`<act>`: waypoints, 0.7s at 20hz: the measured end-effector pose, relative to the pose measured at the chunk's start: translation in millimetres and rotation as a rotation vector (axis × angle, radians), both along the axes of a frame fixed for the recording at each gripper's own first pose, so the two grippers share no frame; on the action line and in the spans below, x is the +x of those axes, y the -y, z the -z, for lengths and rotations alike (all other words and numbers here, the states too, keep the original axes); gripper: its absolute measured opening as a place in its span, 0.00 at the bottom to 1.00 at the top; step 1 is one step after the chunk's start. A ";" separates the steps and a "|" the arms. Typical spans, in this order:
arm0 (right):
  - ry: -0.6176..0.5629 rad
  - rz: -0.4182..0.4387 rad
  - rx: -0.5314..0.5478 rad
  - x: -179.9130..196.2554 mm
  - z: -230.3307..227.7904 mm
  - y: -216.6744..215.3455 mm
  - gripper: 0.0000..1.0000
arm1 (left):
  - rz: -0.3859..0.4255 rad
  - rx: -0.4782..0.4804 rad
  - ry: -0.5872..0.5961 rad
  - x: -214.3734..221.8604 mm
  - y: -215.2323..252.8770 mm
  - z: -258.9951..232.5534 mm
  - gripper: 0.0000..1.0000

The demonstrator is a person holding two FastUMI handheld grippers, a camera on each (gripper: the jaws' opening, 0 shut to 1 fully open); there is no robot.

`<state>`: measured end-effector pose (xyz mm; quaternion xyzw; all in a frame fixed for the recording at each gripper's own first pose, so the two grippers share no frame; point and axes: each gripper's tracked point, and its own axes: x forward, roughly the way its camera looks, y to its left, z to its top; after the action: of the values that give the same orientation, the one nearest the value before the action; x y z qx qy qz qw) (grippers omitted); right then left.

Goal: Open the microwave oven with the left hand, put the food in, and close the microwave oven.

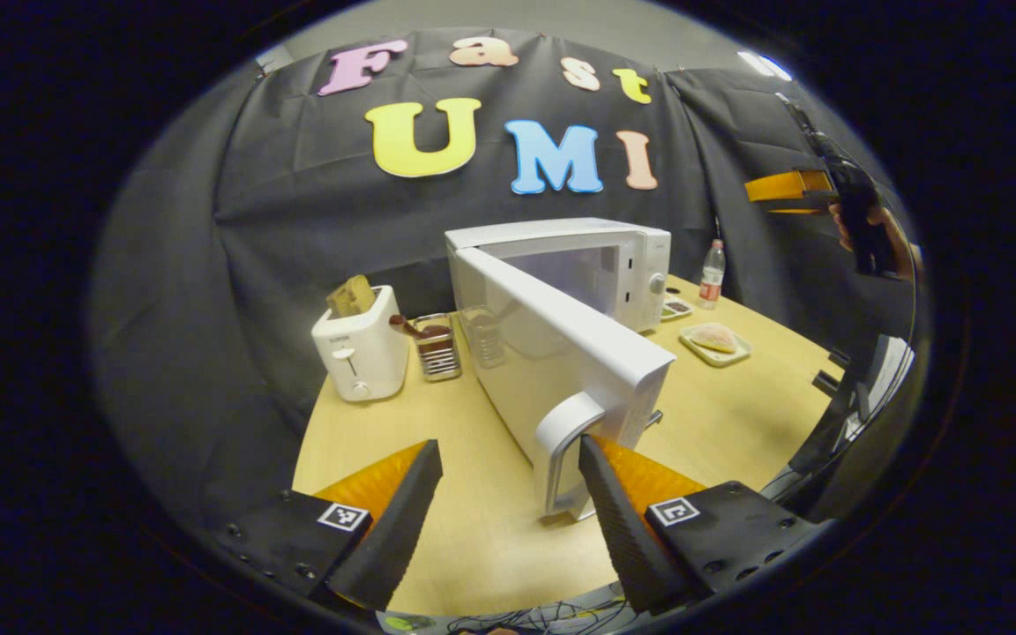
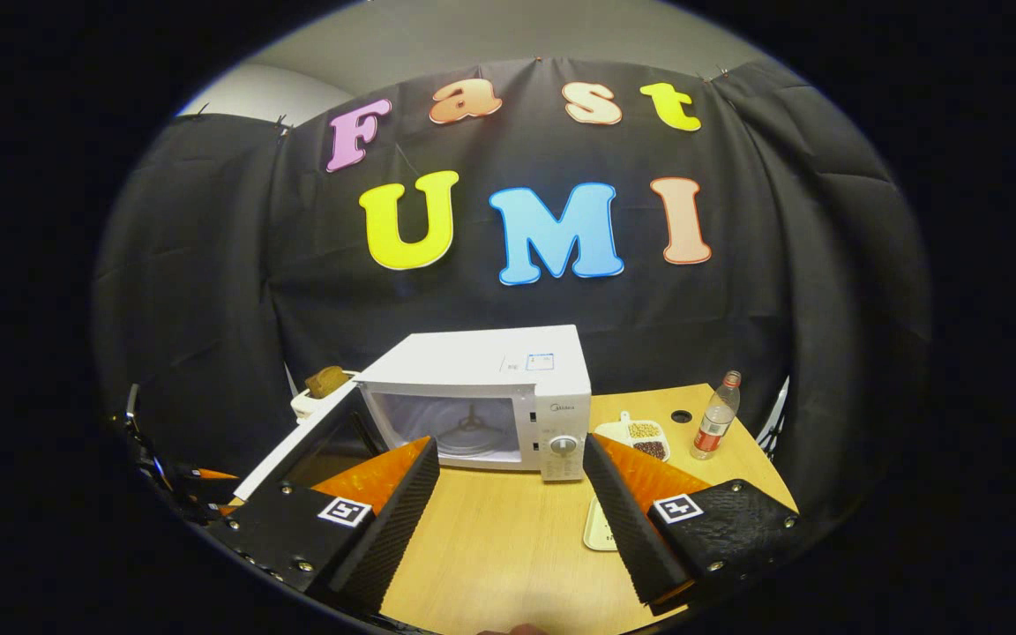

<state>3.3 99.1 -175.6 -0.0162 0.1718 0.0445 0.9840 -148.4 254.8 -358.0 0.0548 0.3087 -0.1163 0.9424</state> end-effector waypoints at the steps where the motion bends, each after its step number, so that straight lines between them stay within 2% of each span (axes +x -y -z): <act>1: -0.017 0.015 -0.014 5.0 8.3 11.1 1.00 | -0.034 0.003 0.014 -5.4 -0.4 -8.8 0.99; 4: -0.095 0.038 -0.079 20.1 42.0 48.7 1.00 | -0.158 0.004 0.103 -7.2 0.9 -58.4 1.00; 7: -0.169 0.003 -0.103 29.2 74.4 77.8 1.00 | -0.256 -0.013 0.210 -3.8 10.0 -120.3 0.99; 10: -0.245 -0.016 -0.115 36.3 107.6 104.8 1.00 | -0.312 -0.028 0.313 12.0 29.7 -179.0 0.99; 14: -0.338 -0.034 -0.126 50.7 155.3 137.1 1.00 | -0.337 -0.060 0.403 40.5 72.4 -234.2 0.99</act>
<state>54.0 -38.0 -331.0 -0.0732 0.3368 0.0522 0.9373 -107.9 182.4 -123.8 -0.0032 0.1161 0.0465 0.9921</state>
